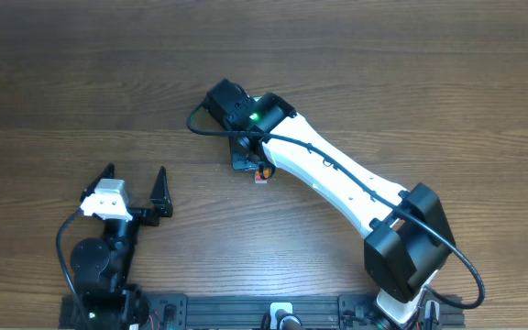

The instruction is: Stack Cubes

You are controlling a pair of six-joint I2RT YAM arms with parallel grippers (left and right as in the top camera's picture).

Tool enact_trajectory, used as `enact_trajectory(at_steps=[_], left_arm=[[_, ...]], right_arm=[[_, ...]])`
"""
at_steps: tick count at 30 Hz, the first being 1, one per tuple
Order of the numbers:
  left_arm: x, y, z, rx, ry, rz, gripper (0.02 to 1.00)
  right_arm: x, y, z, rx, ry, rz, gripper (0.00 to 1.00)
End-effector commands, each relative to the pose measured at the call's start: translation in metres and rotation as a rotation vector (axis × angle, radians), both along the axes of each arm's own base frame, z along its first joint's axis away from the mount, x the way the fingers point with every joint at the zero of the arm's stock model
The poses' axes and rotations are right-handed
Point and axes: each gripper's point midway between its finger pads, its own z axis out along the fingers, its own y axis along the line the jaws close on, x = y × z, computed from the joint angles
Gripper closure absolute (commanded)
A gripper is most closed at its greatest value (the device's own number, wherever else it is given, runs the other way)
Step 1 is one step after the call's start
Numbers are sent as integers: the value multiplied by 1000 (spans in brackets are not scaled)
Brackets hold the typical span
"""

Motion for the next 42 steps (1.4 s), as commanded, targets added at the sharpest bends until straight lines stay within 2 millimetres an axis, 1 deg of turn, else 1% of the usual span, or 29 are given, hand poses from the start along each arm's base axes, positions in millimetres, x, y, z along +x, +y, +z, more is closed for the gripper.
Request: enact_trajectory(at_steps=[1,6,12,15,19,22,23,26,30,31,32,33,35,37,38,40,42], left_arm=[[0,-3,-2,6,0,-16,20],[0,-3,-2,6,0,-16,23],[0,-3,-2,6,0,-16,18],[0,-3,-2,6,0,-16,20],[0,-3,-2,6,0,-16,20],[0,-3,-2,6,0,-15,18],[0,-3,-2,6,0,-16,18],[0,-3,-2,6,0,-16,18],[0,-3,-2,6,0,-16,18],[0,-3,-2,6,0,-16,20],[0,-3,-2,6,0,-16,18],[0,-3,-2,6,0,-16,18],[0,-3,-2,6,0,-16,18],[0,-3,-2,6,0,-16,18],[0,-3,-2,6,0,-16,18],[0,-3,-2,6,0,-16,18],[0,-3,-2,6,0,-16,18]], right_arm=[[1,7,1,7,-4,5,956],[1,7,-3,0,3,5,950],[1,7,-6,-5,9,5,912],[1,7,-6,-6,9,4,884],[1,7,-6,-6,9,5,807],[0,7,-6,-6,10,5,704],[0,7,-6,-8,11,5,610],[0,6,-6,-10,14,5,531],[-1,6,-6,-11,15,5,327],[-1,6,-6,-11,14,5,231],[-1,6,-6,-11,14,5,45],[0,6,-6,-11,14,5,9],[0,5,-5,-13,9,9,7],[2,5,0,-8,-4,24,7],[3,6,7,2,-19,36,7],[7,6,28,35,-65,60,7],[11,2,52,58,-127,76,7]])
